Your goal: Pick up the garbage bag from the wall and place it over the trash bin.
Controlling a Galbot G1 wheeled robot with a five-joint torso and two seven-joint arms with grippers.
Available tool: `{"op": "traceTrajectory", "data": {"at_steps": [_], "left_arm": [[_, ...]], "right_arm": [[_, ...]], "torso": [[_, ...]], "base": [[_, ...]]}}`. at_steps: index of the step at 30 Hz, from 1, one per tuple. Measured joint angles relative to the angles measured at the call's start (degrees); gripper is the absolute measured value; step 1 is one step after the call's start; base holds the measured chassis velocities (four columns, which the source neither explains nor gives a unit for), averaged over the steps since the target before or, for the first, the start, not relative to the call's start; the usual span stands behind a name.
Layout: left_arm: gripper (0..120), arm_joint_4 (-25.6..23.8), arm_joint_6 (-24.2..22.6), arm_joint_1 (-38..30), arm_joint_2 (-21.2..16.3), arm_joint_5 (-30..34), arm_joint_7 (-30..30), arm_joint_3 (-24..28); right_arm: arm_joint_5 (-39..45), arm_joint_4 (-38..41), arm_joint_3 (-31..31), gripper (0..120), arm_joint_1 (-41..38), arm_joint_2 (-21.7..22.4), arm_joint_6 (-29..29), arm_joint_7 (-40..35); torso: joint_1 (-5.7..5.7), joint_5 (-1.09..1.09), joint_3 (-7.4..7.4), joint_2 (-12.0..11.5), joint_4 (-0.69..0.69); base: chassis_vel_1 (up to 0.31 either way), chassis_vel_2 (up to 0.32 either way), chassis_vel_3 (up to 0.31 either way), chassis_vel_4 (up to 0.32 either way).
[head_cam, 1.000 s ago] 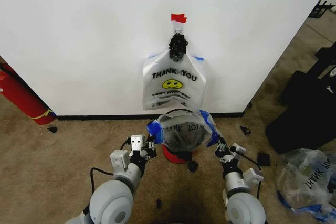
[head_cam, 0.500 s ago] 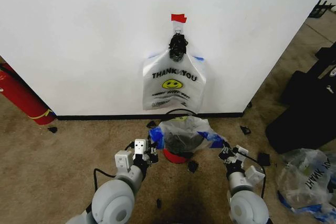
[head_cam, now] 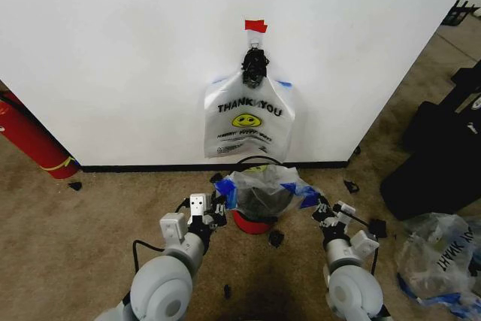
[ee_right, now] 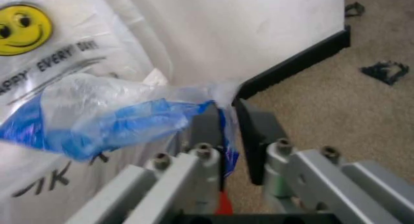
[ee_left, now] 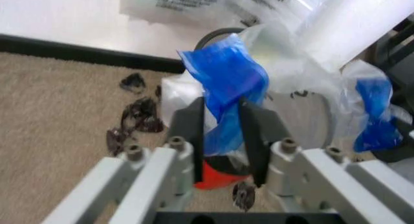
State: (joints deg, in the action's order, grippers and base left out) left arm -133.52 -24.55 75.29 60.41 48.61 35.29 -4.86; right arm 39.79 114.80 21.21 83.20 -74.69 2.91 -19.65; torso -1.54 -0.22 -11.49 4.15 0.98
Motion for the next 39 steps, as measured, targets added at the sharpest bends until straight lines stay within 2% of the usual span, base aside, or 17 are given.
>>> {"op": "traceTrajectory", "data": {"at_steps": [2, 3, 7, 9, 13, 16, 17, 20, 23, 24, 31, 32, 38, 39], "left_arm": [[36, -1.1, 0.2, 1.6, 0.0, -0.2, 0.0, -1.0], [36, -1.1, 0.2, 1.6, 0.0, -0.2, 0.0, -1.0], [54, -3.3, 0.5, 5.1, 0.3, -0.7, 0.0, -2.4], [56, -3.4, 0.5, 5.5, 0.4, -0.8, 0.1, -2.5], [75, -4.7, 0.6, 8.9, 0.5, -1.4, 0.6, -3.1], [88, -5.8, 0.5, 9.7, 0.5, -1.3, 1.2, -3.7], [88, -5.8, 0.5, 9.7, 0.5, -1.3, 1.2, -3.7], [98, -6.4, 0.5, 9.8, 0.2, -1.0, 1.4, -4.2], [100, -7.0, 0.5, 10.4, 0.2, -0.9, 1.5, -4.3], [100, -7.0, 0.5, 10.4, 0.2, -0.9, 1.5, -4.3], [100, -8.6, 0.4, 14.0, 1.4, -0.9, 2.0, -4.7], [100, -8.6, 0.4, 14.0, 1.4, -0.9, 2.0, -4.7], [100, -9.4, 0.5, 16.9, 2.7, -0.9, 2.0, -3.9], [100, -9.4, 0.5, 16.9, 2.7, -0.9, 2.0, -3.9]], "right_arm": [[0.0, 0.2, 0.0, 18, 0.3, 0.3, -0.3, 0.5], [0.0, 0.2, 0.0, 18, 0.3, 0.3, -0.3, 0.5], [0.1, 0.3, -0.2, 36, 0.4, 0.5, -0.4, 1.1], [0.1, 0.3, -0.2, 40, 0.3, 0.5, -0.5, 1.1], [0.3, 0.5, -0.5, 58, 0.5, 0.6, -0.5, 2.0], [1.6, 0.7, -0.5, 70, 0.7, 1.1, -0.2, 3.7], [1.6, 0.7, -0.5, 70, 0.7, 1.1, -0.2, 3.7], [2.8, 0.5, -0.4, 84, 0.5, 1.7, 0.6, 5.6], [3.9, -0.2, -0.6, 73, 0.0, 2.2, 1.1, 6.6], [3.9, -0.2, -0.6, 73, 0.0, 2.2, 1.1, 6.6], [4.7, 0.8, -0.4, 43, 0.7, 3.0, 1.1, 7.3], [4.7, 0.8, -0.4, 43, 0.7, 3.0, 1.1, 7.3], [5.1, 1.8, 0.6, 19, 1.7, 3.5, 1.1, 7.2], [5.1, 1.8, 0.6, 19, 1.7, 3.5, 1.1, 7.2]], "torso": [[0.00, -0.01, 0.00, 0.0, 0.01], [0.00, -0.01, 0.00, 0.0, 0.01], [0.00, 0.00, 0.00, 0.0, 0.01], [0.00, 0.00, 0.00, 0.0, 0.01], [0.00, 0.00, 0.00, 0.0, 0.00], [0.00, 0.00, 0.01, 0.0, 0.00], [0.00, 0.00, 0.01, 0.0, 0.00], [0.00, 0.00, 0.01, 0.0, 0.01], [0.00, 0.00, 0.00, 0.0, 0.01], [0.00, 0.00, 0.00, 0.0, 0.01], [0.00, 0.00, 0.00, 0.0, 0.00], [0.00, 0.00, 0.00, 0.0, 0.00], [0.00, 0.00, 0.00, 0.0, 0.01], [0.00, 0.00, 0.00, 0.0, 0.01]], "base": [[0.000, 0.000, 0.000, 0.000], [0.000, 0.000, 0.000, 0.000], [0.000, 0.000, 0.000, 0.000], [0.000, 0.000, 0.000, 0.000], [0.000, 0.000, 0.000, 0.000], [0.000, 0.000, 0.000, 0.000], [0.000, 0.000, 0.000, 0.000], [0.000, 0.000, 0.000, 0.000], [0.000, 0.000, 0.000, 0.000], [0.000, 0.000, 0.000, 0.000], [0.000, 0.000, 0.000, 0.000], [0.000, 0.000, 0.000, 0.000], [0.000, 0.000, 0.000, 0.000], [0.000, 0.000, 0.000, 0.000]]}}
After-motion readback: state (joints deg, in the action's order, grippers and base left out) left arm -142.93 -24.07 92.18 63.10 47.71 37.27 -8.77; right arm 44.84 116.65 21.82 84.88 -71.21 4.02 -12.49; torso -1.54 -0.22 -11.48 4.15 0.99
